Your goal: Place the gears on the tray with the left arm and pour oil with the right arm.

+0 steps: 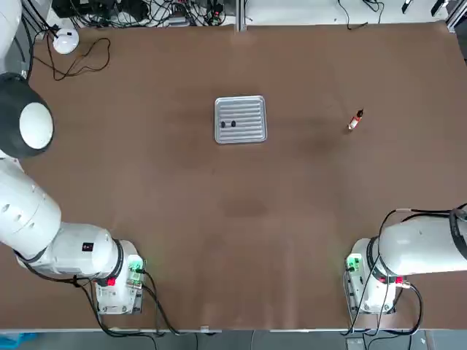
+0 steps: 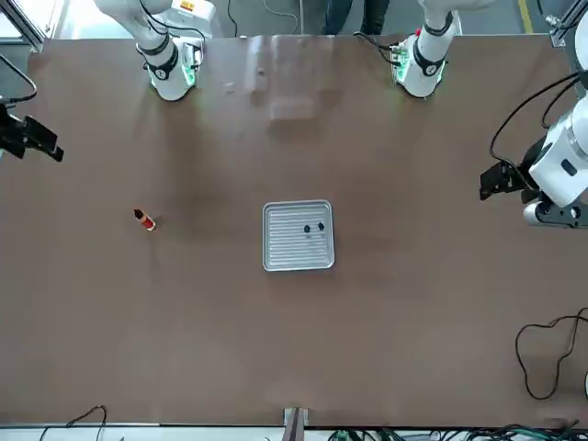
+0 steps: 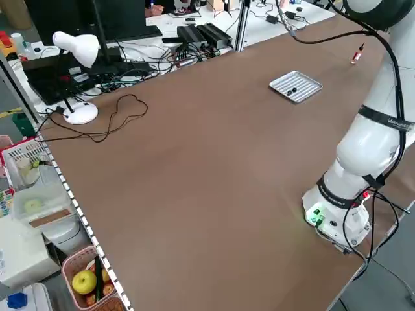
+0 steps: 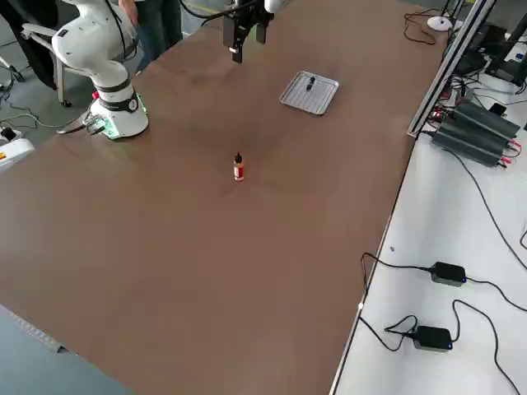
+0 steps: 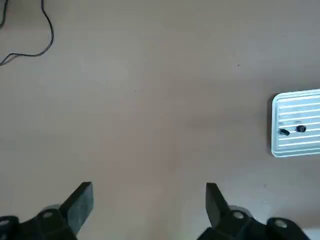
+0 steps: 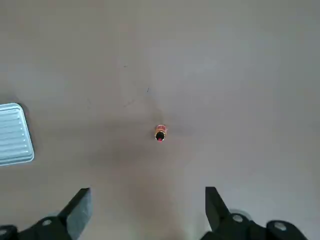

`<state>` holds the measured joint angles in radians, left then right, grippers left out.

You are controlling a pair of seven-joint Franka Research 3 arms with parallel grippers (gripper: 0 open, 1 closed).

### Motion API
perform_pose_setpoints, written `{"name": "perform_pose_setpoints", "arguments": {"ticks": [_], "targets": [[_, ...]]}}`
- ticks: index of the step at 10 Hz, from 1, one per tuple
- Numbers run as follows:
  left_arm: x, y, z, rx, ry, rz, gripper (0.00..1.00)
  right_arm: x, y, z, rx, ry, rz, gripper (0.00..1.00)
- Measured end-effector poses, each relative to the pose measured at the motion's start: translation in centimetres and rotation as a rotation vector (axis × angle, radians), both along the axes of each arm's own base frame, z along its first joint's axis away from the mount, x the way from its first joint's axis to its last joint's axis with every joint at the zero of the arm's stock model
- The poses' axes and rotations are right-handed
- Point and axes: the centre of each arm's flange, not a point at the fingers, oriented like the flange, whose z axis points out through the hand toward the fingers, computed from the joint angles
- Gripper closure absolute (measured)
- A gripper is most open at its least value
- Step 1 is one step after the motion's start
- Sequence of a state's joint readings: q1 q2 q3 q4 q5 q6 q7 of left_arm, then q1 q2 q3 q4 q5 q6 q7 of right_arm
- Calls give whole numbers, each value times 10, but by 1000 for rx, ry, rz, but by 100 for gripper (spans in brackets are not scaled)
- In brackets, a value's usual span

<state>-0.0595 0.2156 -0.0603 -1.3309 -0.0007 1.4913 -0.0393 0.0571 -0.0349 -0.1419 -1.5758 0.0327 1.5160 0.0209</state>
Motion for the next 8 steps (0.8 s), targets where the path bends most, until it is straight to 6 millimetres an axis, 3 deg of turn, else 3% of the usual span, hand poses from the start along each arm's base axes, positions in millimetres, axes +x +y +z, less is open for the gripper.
{"name": "perform_pose_setpoints", "arguments": {"ticks": [6, 8], "targets": [[-1, 0, 4, 0, -6, 0, 1, 1, 0, -2, 0, -2, -3, 0], [-13, 0, 28, -2, -42, 8, 1, 0, 0, -2, 0, 0, -7, 0]]}}
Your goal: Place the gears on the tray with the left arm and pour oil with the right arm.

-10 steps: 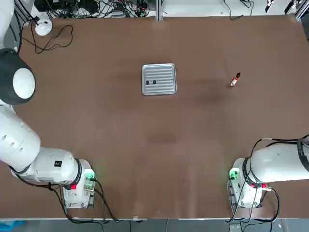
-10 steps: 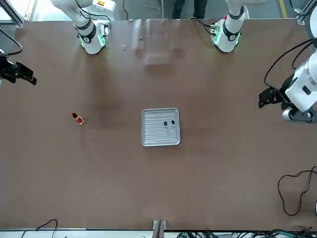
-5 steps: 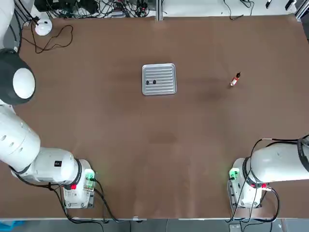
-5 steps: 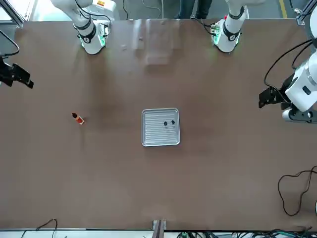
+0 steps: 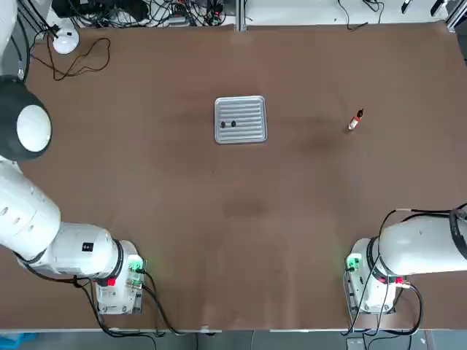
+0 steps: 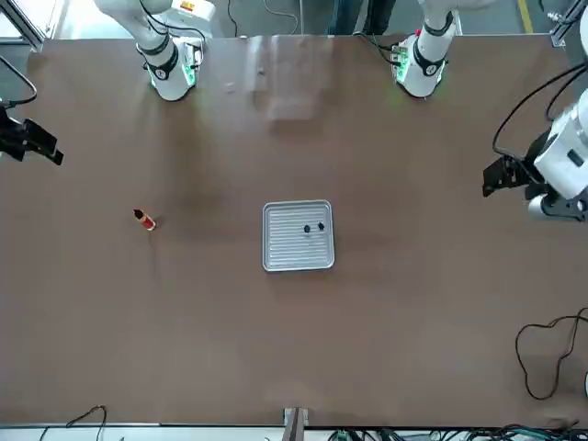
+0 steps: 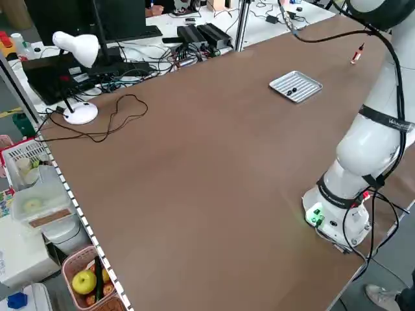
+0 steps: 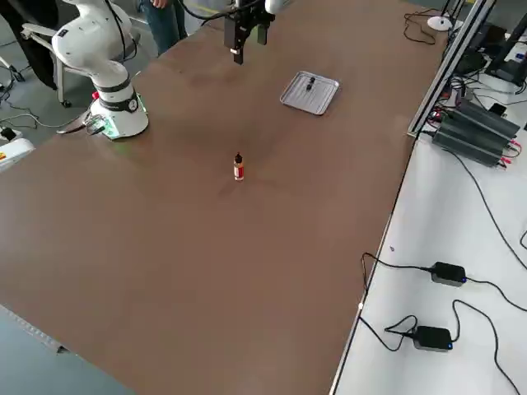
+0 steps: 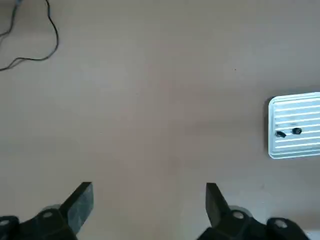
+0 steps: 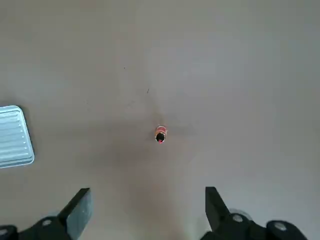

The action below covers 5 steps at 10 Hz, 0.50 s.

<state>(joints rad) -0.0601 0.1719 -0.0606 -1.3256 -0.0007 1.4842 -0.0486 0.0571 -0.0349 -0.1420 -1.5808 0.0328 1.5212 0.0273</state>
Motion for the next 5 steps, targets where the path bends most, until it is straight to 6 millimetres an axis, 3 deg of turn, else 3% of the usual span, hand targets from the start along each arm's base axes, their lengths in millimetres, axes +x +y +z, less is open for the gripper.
{"name": "perform_pose_setpoints", "arguments": {"ticks": [2, 5], "targets": [[-12, -1, 18, 0, -16, 16, 1, 0, 0, 0, 0, 0, -1, 0], [-12, -2, 14, 1, -8, 18, 1, 1, -1, 1, 0, -6, -2, 0]]}}
